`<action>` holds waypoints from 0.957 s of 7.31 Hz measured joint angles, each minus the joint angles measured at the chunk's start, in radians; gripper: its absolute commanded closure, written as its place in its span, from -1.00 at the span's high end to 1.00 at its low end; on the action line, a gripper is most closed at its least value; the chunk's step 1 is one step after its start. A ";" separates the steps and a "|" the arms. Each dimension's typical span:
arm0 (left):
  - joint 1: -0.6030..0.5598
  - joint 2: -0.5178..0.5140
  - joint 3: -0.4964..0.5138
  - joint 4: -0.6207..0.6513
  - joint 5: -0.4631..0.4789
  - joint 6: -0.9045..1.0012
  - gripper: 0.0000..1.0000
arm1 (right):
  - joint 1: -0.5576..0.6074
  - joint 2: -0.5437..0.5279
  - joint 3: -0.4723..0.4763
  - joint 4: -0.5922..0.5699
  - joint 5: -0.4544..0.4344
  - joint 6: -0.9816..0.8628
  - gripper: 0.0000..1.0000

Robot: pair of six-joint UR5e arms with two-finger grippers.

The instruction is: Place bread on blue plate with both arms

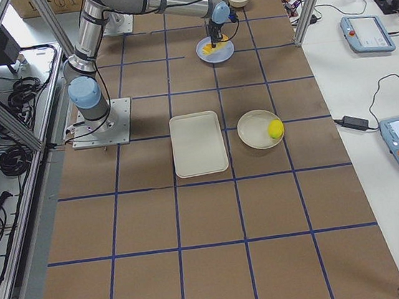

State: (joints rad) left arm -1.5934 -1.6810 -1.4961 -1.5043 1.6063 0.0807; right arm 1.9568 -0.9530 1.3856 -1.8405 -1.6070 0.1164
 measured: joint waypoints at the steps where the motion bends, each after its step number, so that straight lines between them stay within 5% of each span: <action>1: 0.000 0.000 0.002 -0.002 -0.001 -0.007 1.00 | 0.002 0.000 -0.004 0.000 0.000 0.002 0.99; 7: -0.002 0.015 0.004 -0.003 -0.006 -0.041 1.00 | 0.000 -0.016 -0.021 0.004 -0.003 -0.005 1.00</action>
State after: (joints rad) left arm -1.5950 -1.6656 -1.4926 -1.5076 1.5998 0.0399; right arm 1.9563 -0.9690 1.3645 -1.8364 -1.6099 0.1119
